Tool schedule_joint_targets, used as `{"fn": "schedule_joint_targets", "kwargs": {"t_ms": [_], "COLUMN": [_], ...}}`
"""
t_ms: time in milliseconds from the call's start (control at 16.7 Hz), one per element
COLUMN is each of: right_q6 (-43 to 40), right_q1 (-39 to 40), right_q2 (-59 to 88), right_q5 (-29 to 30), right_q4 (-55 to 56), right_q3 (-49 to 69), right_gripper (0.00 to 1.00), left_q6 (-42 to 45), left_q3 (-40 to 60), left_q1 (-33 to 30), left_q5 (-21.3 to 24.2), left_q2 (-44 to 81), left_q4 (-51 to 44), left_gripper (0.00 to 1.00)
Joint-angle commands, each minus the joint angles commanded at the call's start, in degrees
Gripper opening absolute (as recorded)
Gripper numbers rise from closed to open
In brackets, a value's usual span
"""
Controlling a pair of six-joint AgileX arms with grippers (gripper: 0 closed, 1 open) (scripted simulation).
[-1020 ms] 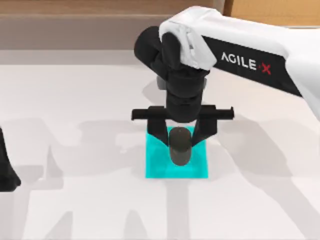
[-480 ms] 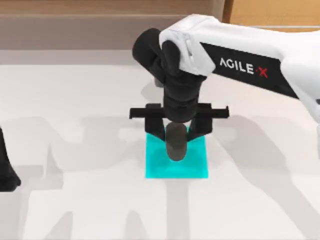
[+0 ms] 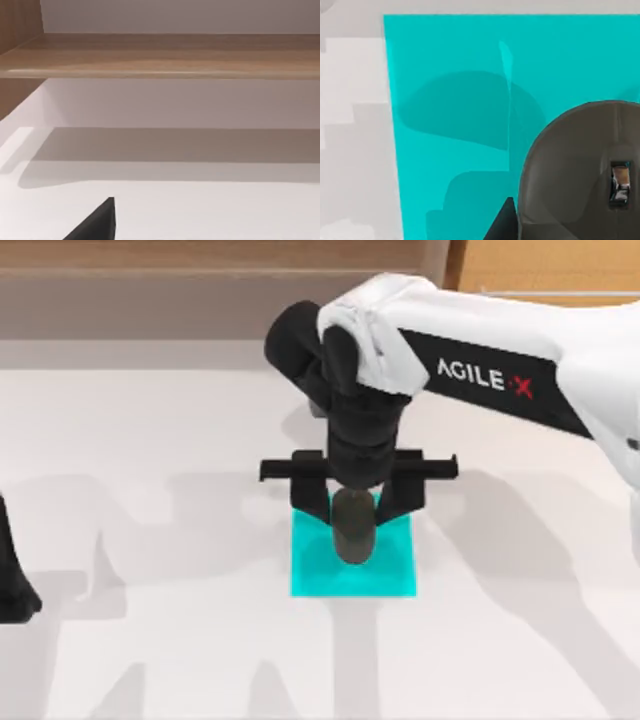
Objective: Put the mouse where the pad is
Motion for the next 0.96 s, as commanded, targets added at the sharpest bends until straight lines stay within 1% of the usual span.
{"fn": "schedule_joint_targets", "kwargs": {"t_ms": [600,660,960], "right_q6": [0.0,0.0,0.0], "right_q1": [0.0,0.0,0.0], "right_q2": [0.0,0.0,0.0], "right_q5": [0.0,0.0,0.0], "right_q4": [0.0,0.0,0.0], "right_q3": [0.0,0.0,0.0], "right_gripper": [0.98,1.0,1.0], "left_q6": [0.0,0.0,0.0], "left_q3": [0.0,0.0,0.0], "left_q1": [0.0,0.0,0.0], "left_q5": [0.0,0.0,0.0], "left_q2": [0.0,0.0,0.0], "left_q4": [0.0,0.0,0.0], "left_gripper": [1.0,1.0,1.0]}}
